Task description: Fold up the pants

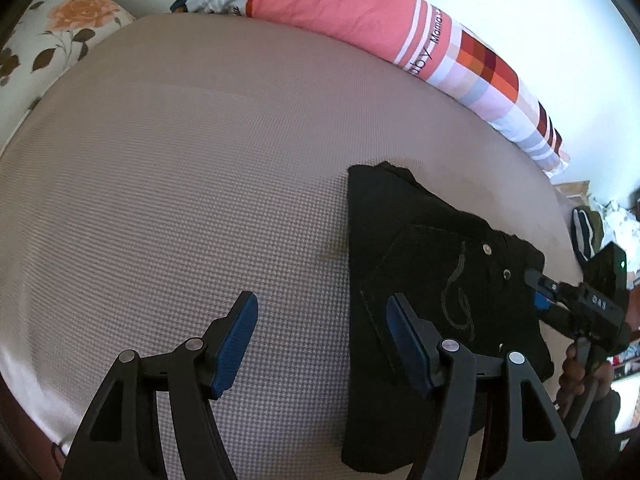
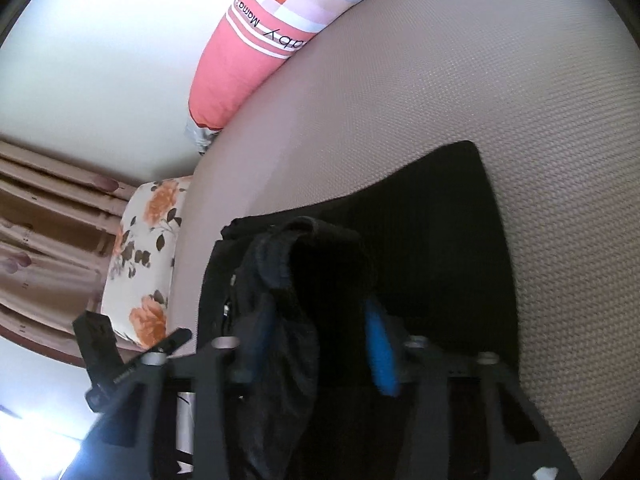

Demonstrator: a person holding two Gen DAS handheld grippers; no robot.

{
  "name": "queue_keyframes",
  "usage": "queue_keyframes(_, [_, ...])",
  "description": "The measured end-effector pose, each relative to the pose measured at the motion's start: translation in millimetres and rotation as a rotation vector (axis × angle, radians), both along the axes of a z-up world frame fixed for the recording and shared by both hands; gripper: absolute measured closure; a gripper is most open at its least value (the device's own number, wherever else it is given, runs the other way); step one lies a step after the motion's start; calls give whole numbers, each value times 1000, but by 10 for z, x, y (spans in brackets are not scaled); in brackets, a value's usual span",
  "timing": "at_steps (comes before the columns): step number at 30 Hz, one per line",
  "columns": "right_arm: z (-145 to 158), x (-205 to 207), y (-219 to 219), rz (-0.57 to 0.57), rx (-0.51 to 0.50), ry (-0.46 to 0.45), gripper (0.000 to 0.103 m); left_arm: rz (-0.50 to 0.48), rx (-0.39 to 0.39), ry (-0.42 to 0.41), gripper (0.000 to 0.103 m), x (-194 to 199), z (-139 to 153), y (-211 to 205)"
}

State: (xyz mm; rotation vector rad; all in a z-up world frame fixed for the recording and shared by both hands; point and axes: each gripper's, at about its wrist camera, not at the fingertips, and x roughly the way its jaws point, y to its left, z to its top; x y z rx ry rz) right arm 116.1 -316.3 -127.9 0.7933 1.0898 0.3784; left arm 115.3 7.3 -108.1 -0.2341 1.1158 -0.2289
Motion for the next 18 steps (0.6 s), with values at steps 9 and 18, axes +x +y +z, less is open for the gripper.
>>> queue_keyframes(9, [633,-240,-115,-100,-91,-102,93,-50,-7,-36,35,79,111,-282])
queue_keyframes(18, [98,-322,-623,-221,-216,33,89,-109,14,-46,35,157,82,-557])
